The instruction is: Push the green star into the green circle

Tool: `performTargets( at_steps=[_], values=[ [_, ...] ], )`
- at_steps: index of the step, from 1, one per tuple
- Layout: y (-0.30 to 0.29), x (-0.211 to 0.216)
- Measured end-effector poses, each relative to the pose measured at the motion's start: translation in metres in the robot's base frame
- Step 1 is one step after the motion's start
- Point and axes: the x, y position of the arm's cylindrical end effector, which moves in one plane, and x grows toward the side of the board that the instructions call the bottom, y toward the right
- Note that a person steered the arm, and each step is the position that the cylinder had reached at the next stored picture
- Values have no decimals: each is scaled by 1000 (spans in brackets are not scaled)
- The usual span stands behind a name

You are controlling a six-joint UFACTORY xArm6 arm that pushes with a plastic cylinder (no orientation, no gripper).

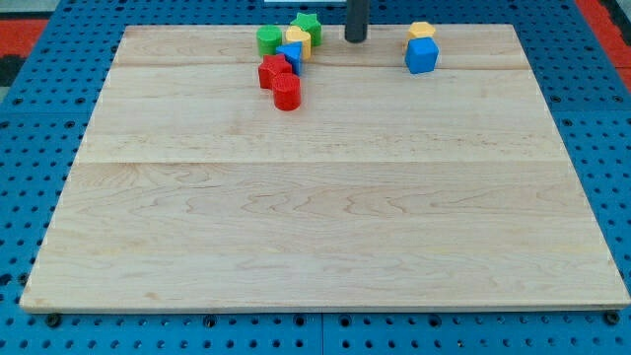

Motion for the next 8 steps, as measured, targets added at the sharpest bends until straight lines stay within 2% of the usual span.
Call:
performTargets(
  at_steps=[4,5,6,7,8],
  values=[
    [-35,8],
    [-35,42],
    [-35,53],
    [-24,15],
    [-22,-1]
  ],
)
